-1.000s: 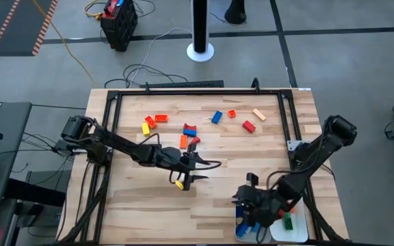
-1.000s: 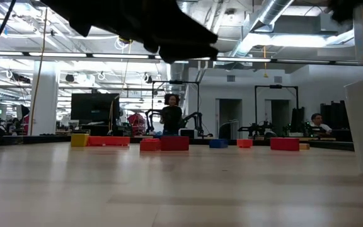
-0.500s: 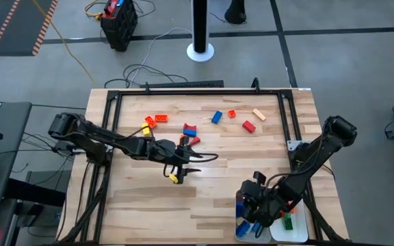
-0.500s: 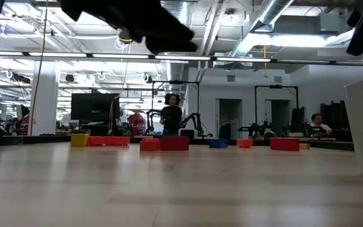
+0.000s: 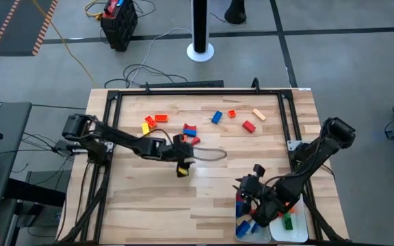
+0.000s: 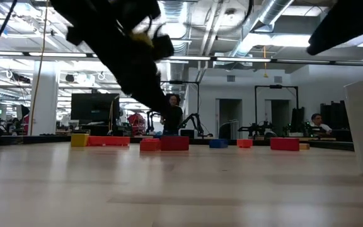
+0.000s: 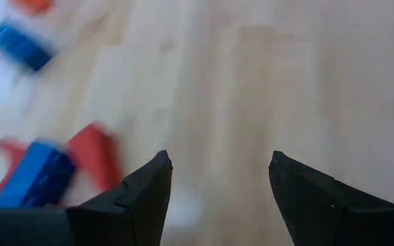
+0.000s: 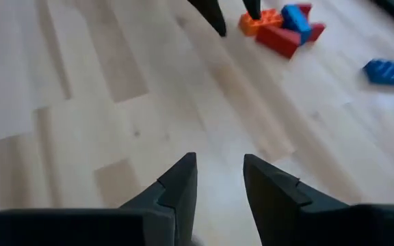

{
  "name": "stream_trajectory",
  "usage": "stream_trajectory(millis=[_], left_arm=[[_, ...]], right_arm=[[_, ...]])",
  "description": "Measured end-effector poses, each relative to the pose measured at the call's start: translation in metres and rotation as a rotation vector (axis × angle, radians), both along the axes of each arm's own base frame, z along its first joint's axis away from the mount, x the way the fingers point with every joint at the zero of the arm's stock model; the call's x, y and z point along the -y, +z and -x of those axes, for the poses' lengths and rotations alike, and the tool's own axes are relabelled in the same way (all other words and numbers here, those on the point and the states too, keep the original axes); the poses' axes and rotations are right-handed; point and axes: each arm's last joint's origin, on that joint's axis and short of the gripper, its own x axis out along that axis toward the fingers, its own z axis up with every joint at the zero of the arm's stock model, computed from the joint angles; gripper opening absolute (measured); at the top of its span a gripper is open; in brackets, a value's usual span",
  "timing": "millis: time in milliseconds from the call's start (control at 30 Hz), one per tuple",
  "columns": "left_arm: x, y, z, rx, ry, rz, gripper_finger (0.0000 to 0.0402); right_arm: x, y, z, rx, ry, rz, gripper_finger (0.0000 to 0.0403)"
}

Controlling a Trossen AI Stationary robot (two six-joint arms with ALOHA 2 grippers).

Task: Sort blocks by size
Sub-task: Put the large red wooden block into the gray bin

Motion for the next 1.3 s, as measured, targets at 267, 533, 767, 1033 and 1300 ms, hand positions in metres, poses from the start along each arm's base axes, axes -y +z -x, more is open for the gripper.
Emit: stream_trajectory(millis=[267,533,767,1033,1300], left_arm=[[-0.042,-0.005,-0.001,-0.003,0.183,0.014,0.0232],[-0.056,-0.013,-0.010,0.044,0.183,0.041,0.0232],[-0.065,-0.044,-0.017,0.011,0.255,0.015,0.0231],[-0.068,-0.047,-0.017,-0.019,0.240,-0.055,0.0154],[-0.066,-0.046,-0.019,-0.008,0.191,-0.072,0.0042]], right_arm=[[0.027,0.013,-0.013,-0.045,0.024,0.102,0.0147],[0.030,0.010,-0.016,-0.053,0.020,0.115,0.0147],[0.022,0.009,-0.010,-0.041,0.041,0.104,0.0147],[0.012,0.009,-0.002,-0.018,0.061,0.108,0.0147],[0.012,0.009,-0.002,-0.008,0.047,0.098,0.0147]])
